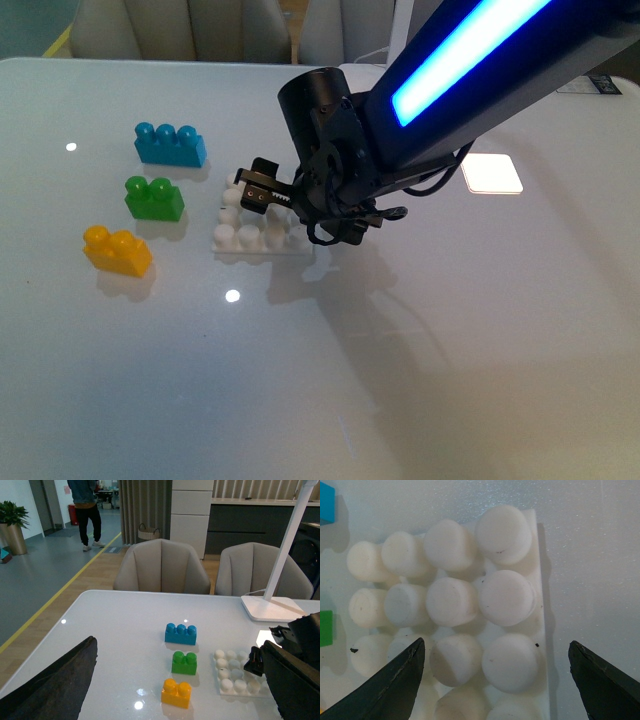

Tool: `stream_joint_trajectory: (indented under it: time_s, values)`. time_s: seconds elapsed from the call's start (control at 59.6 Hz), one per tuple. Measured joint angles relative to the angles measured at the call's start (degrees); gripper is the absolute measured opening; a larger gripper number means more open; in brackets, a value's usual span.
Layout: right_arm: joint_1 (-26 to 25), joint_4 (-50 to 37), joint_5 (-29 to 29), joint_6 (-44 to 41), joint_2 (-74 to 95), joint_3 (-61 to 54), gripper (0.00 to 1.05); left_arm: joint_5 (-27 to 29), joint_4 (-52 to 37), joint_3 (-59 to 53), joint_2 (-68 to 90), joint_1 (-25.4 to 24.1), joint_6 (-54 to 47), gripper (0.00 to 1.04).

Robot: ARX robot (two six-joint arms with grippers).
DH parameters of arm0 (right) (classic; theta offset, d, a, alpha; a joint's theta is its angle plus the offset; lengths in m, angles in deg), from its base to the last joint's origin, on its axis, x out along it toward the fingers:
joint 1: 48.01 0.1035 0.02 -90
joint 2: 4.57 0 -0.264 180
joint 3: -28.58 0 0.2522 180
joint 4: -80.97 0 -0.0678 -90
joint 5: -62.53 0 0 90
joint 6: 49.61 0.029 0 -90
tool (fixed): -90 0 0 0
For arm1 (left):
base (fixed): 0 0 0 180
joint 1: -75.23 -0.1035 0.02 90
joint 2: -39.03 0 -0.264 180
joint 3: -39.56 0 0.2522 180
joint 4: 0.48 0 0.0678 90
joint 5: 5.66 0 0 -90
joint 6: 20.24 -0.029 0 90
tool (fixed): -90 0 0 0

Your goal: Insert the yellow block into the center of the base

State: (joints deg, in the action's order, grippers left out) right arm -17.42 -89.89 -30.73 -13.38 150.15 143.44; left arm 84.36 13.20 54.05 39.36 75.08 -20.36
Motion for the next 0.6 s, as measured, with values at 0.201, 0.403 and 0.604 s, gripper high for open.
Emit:
stream_joint_trajectory:
  time_s: [0.201,0.403,0.604]
  values:
    - [-1.4,-2.7,-0.3,0.0,-2.5,-4.3,0.87,0.0,0.0,0.0,0.0,0.0,0.0,0.97]
    - [-2.5,-5.8,-0.7,0.0,-7.2,-8.5,0.87,0.0,0.0,0.0,0.0,0.0,0.0,0.97]
    - [-3.3,-12.3,-0.8,-2.6,-16.7,-16.7,0.89,0.0,0.0,0.0,0.0,0.0,0.0,0.97]
